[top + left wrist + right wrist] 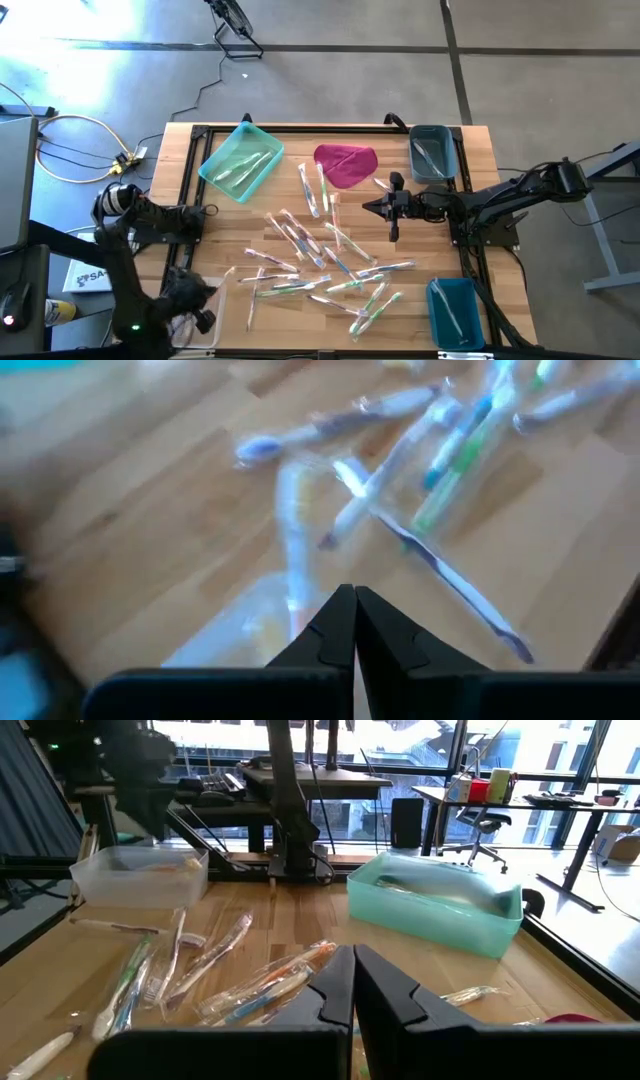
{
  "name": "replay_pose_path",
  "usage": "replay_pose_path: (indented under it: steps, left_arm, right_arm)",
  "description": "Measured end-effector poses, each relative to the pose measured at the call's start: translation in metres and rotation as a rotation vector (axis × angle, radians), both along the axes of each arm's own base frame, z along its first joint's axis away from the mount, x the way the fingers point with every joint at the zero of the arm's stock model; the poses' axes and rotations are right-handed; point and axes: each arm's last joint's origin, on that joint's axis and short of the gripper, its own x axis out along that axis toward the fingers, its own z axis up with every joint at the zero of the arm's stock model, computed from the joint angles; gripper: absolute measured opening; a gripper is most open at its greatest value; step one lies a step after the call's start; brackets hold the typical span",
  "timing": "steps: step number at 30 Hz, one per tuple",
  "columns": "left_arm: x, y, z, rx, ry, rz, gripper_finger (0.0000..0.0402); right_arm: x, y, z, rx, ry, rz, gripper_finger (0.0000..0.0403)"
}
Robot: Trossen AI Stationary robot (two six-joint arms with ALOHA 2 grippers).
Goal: Pick & Place Toothbrushes
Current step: Put the orange toothbrush to the transparent bin
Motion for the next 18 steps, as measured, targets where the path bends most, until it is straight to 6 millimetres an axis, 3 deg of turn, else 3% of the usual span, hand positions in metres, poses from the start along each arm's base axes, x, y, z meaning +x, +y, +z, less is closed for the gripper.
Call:
replay_pose_path:
  steps: [9,18]
  left_arm:
    - [0.048,0.013,-0.002,0.08,0.11,-0.11,0.0001]
    - [0.065,0.035,0.013,0.121,0.17,-0.162,0.0]
  right_arm:
    - [0.0,0.0,-0.001,0.003,0.01,0.002,0.0002]
    - [0.0,0.001,-0.001,0.018,0.013,0.024,0.0002]
